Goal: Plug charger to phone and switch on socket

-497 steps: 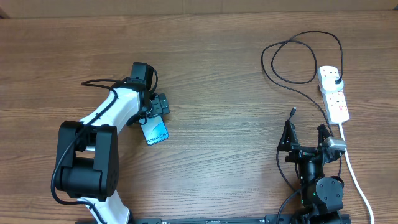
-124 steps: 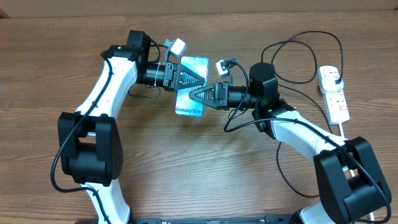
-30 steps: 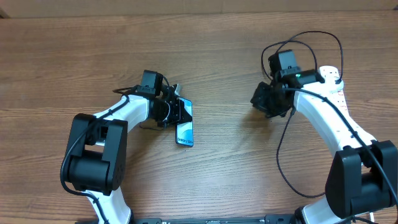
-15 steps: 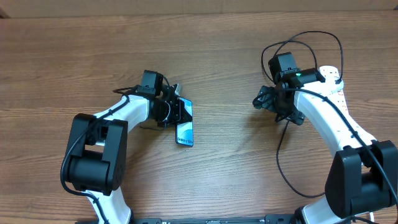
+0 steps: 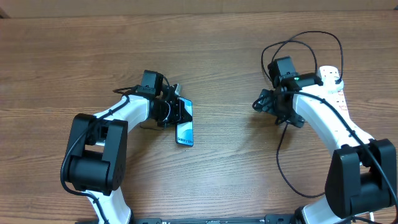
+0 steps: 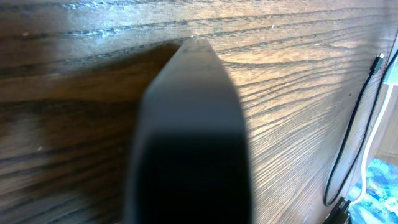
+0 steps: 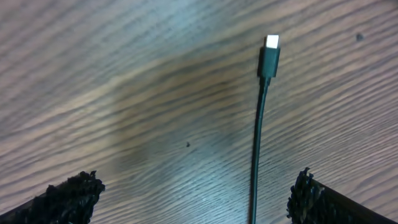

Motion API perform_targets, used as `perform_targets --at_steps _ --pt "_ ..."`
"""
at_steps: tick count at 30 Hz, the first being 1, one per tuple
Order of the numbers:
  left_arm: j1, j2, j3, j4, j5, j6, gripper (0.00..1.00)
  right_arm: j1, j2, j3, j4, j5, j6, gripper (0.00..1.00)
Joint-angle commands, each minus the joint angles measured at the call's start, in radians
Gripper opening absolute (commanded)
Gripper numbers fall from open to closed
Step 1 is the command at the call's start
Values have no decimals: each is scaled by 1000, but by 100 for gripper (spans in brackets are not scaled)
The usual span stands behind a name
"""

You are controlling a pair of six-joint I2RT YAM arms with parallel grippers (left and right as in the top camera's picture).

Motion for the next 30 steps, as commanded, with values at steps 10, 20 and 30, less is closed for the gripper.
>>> perform_targets --at_steps 10,20,30 --pt "-8 -9 -16 11 -52 24 4 -4 3 -109 119 21 0 100" --pt "-8 -9 -16 11 -52 24 4 -4 3 -162 187 40 -1 100" --pt "-8 -9 -16 11 -52 24 4 -4 3 -169 191 85 0 100"
